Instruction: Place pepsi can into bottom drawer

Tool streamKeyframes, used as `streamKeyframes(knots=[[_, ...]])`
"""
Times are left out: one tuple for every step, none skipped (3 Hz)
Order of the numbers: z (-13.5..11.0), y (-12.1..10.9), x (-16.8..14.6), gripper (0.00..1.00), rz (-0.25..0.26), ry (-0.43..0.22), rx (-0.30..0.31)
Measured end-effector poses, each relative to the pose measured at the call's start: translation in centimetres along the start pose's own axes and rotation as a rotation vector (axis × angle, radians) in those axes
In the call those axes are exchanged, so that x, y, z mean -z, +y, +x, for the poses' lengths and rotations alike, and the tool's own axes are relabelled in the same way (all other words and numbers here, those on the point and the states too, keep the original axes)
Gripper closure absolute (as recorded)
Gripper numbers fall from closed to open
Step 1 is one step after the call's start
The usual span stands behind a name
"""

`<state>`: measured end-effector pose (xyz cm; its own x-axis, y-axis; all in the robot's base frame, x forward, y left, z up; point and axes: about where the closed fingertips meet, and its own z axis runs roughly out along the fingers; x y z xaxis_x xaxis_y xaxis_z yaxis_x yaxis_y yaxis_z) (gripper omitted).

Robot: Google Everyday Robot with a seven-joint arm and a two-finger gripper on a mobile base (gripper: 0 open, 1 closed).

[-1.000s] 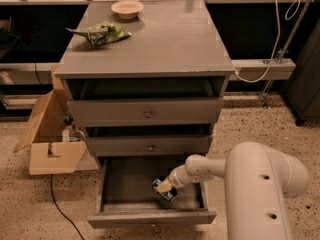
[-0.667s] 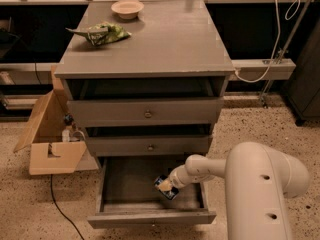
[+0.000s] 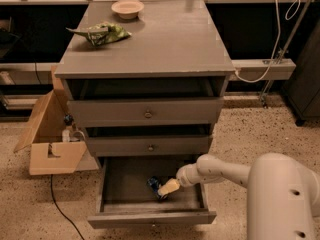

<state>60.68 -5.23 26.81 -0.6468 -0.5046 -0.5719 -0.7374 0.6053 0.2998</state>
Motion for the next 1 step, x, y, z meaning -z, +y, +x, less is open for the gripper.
streamKeyframes(knots=[[0.33, -0.76, 4.71, 0.00, -0.038, -0.121, -0.003]])
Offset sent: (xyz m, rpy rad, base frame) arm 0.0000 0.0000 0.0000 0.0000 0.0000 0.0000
